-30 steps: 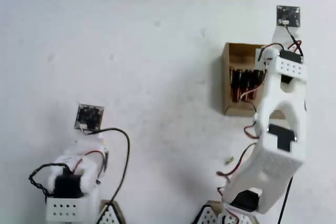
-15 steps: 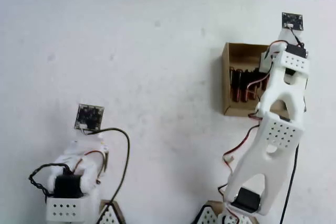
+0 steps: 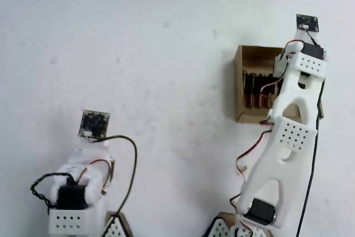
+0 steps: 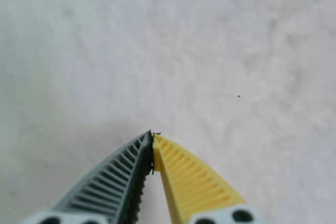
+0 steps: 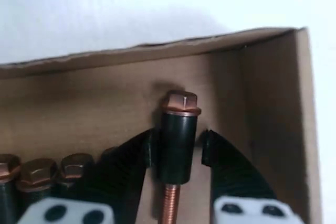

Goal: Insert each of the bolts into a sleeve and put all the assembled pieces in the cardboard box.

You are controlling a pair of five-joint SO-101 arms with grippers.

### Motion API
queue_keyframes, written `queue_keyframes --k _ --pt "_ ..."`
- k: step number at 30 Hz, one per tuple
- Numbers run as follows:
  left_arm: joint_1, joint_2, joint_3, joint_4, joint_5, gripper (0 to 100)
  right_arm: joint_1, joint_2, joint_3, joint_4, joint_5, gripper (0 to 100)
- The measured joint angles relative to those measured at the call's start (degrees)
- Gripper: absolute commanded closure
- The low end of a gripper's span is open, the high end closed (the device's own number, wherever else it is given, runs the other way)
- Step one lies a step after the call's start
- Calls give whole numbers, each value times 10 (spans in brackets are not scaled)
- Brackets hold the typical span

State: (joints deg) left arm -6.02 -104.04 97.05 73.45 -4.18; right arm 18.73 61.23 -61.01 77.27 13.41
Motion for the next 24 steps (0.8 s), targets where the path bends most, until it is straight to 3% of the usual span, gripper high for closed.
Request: queue_keyframes --k 20,24 --pt "0 0 0 0 0 977 -25 1 -273 207 0 882" --pt "0 0 0 0 0 977 -42 0 -317 214 0 981"
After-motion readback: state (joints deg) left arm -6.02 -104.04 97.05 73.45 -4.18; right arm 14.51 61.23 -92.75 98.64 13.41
